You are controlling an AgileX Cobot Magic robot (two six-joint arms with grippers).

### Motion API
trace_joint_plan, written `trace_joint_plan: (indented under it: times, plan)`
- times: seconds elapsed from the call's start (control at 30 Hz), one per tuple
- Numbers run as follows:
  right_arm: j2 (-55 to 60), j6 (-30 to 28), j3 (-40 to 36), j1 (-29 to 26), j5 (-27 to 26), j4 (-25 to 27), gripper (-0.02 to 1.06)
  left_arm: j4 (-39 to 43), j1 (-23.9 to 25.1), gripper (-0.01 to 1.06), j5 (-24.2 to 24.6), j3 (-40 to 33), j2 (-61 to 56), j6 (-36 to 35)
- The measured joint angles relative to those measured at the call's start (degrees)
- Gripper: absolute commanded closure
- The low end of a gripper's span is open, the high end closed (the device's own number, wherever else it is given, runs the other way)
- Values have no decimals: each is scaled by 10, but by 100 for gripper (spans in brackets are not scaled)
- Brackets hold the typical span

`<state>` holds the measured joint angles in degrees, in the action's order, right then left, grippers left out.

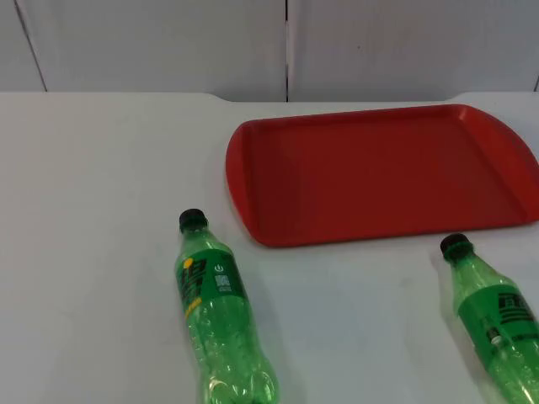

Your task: Place the bottle upright on the tray.

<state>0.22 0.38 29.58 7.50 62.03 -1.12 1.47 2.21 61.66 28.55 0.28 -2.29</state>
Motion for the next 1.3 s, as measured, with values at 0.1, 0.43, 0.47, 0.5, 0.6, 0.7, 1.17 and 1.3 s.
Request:
trace_joint_plan:
  times: [0.1, 0.43, 0.47, 0.5, 0.6, 0.7, 1.17, 1.3]
  plan:
    - [0, 0, 0, 0, 0, 0, 0, -3, 0, 0, 1, 9, 9, 0]
    - [0, 0, 0, 0, 0, 0, 0, -15, 0, 0, 0, 73, 79, 0]
    - [0, 0, 0, 0, 0, 0, 0, -15, 0, 0, -1, 79, 88, 0]
    - [0, 0, 0, 0, 0, 0, 0, -15, 0, 0, -3, 85, 98, 0]
    - [0, 0, 0, 0, 0, 0, 0, -15, 0, 0, -5, 93, 115, 0]
    - [0, 1, 0, 0, 0, 0, 0, -15, 0, 0, -6, 97, 143, -1]
    - [0, 1, 0, 0, 0, 0, 0, -21, 0, 0, -12, 97, 280, -6]
    - [0, 1, 0, 0, 0, 0, 0, -21, 0, 0, -22, 99, 309, -6]
